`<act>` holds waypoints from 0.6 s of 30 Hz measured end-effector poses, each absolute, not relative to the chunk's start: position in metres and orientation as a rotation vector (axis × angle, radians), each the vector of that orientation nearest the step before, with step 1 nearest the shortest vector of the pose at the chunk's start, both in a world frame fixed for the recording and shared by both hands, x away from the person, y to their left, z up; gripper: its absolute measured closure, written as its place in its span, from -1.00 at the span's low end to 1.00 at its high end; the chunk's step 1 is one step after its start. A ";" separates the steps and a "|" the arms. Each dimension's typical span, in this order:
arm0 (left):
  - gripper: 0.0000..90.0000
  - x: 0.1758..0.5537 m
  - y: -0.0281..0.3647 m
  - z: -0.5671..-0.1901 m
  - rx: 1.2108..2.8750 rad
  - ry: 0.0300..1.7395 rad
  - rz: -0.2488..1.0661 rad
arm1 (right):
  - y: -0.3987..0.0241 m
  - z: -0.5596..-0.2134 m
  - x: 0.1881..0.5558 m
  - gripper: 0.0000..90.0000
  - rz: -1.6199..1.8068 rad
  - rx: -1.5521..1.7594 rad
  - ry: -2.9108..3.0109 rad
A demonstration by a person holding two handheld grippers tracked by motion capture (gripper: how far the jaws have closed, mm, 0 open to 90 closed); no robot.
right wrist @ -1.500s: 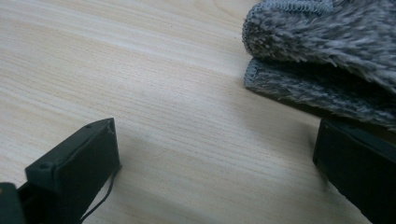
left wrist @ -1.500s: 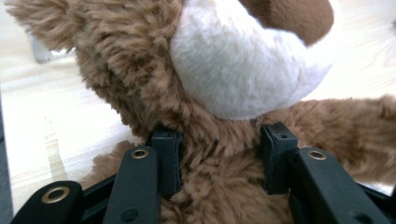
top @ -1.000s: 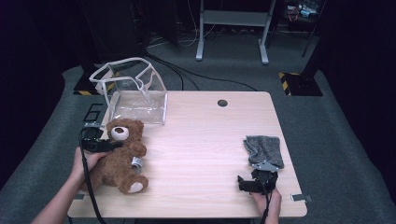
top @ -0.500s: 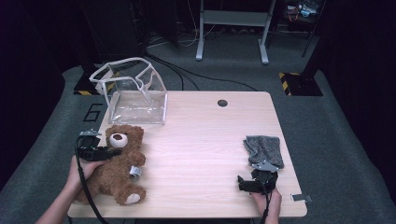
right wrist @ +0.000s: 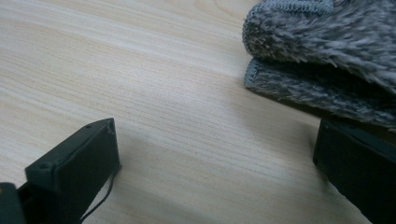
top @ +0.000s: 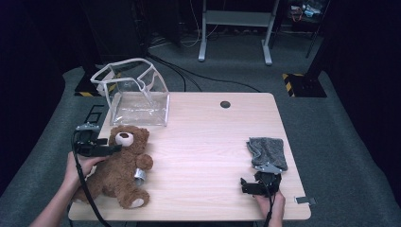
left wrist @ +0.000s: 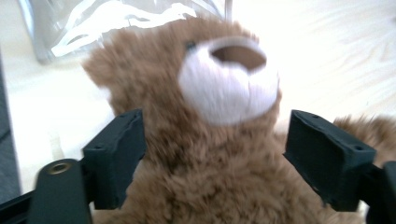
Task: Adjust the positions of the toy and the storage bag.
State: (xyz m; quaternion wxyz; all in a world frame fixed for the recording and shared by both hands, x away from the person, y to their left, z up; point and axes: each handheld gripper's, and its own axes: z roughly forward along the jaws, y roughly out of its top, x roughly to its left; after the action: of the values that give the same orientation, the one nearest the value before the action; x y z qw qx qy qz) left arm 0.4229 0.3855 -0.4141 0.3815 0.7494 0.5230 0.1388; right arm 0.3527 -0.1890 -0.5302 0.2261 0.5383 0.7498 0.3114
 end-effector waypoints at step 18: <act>-0.81 0.481 0.355 -0.372 1.936 1.292 0.483 | -0.189 -0.530 0.352 -1.00 0.859 1.485 2.066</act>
State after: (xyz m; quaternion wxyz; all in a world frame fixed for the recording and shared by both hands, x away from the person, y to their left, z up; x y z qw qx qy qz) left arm 0.4810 0.3545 -0.3716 0.3730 0.7556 0.5045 0.1886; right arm 0.3524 -0.1888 -0.5302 0.2260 0.5386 0.7495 0.3117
